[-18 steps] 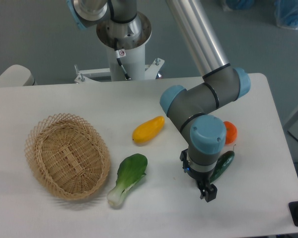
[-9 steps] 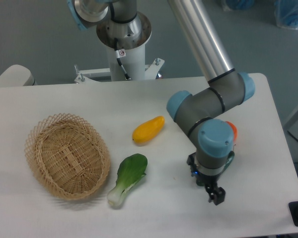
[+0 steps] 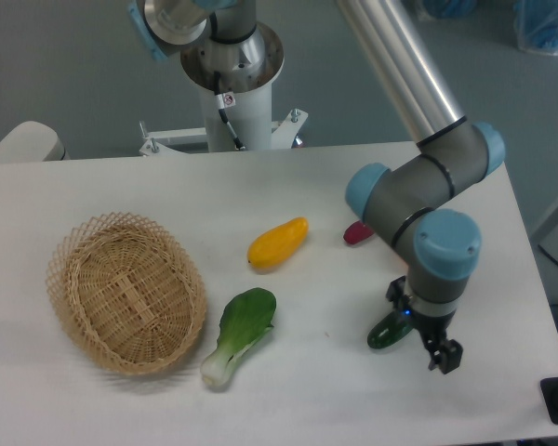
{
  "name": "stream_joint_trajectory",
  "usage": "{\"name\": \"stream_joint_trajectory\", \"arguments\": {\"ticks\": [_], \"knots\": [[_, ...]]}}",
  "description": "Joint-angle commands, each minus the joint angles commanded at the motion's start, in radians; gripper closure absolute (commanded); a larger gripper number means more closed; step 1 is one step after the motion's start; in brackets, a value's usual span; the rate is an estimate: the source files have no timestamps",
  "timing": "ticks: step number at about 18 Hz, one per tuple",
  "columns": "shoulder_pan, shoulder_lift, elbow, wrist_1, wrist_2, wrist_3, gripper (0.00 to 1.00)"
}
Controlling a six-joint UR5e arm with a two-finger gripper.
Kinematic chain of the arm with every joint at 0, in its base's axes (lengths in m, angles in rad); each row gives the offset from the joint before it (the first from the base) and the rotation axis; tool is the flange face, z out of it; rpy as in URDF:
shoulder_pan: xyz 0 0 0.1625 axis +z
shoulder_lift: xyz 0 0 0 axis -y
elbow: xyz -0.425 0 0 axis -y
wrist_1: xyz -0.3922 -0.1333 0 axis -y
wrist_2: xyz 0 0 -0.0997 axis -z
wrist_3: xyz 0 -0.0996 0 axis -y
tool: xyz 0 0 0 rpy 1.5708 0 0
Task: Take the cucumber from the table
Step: 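Lower the open gripper around the cucumber and close on it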
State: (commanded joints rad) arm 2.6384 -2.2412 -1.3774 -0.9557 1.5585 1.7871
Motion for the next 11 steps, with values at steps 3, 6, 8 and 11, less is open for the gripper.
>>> {"name": "stream_joint_trajectory", "arguments": {"ticks": [3, 6, 8, 11], "knots": [[0.003, 0.014, -0.038, 0.002, 0.000, -0.003, 0.00], [0.005, 0.015, -0.063, 0.003, 0.000, -0.015, 0.00], [0.005, 0.015, -0.075, 0.003, 0.002, -0.020, 0.00], [0.005, 0.014, -0.095, 0.035, 0.002, -0.021, 0.00]]}}
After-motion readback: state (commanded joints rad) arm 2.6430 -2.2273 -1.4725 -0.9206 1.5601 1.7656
